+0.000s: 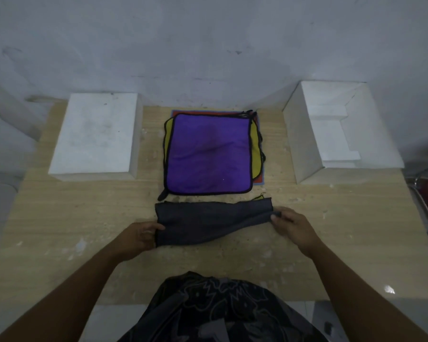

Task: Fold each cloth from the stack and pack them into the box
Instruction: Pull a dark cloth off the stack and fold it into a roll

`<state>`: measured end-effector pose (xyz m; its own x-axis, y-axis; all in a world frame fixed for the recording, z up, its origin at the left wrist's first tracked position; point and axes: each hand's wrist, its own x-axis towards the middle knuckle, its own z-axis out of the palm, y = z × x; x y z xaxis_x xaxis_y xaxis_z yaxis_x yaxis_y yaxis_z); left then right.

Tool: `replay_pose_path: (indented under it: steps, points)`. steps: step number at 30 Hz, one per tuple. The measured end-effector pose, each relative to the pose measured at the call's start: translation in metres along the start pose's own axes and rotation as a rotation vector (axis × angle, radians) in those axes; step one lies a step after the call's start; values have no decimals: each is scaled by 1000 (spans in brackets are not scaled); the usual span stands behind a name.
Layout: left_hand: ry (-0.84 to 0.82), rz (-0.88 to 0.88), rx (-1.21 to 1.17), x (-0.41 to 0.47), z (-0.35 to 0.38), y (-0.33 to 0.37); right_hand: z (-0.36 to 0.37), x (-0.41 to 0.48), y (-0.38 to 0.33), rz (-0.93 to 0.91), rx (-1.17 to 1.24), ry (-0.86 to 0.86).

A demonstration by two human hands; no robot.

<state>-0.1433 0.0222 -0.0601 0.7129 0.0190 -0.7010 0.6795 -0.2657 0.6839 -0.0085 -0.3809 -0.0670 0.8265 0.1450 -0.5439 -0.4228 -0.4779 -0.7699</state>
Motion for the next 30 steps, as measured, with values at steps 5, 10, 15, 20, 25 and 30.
replay_pose_path:
  steps: [5, 10, 15, 20, 25, 30]
  points:
    - [74, -192, -63, 7, 1, 14, 9, 7, -8, -36, 36, 155]
    - [76, -30, 54, 6, -2, 5, 14, 17, -8, -67, -92, 219]
    - [246, 61, -29, 10, 13, 7, 17, 26, -5, -87, -357, 232]
    - [363, 20, -391, 22, 19, 13, 25, 21, -7, -96, -461, 329]
    - [422, 62, -449, 24, 21, 17, 30, 10, -13, -171, -311, 338]
    - [516, 141, -272, 22, 27, 19, 26, 0, -18, -110, -98, 264]
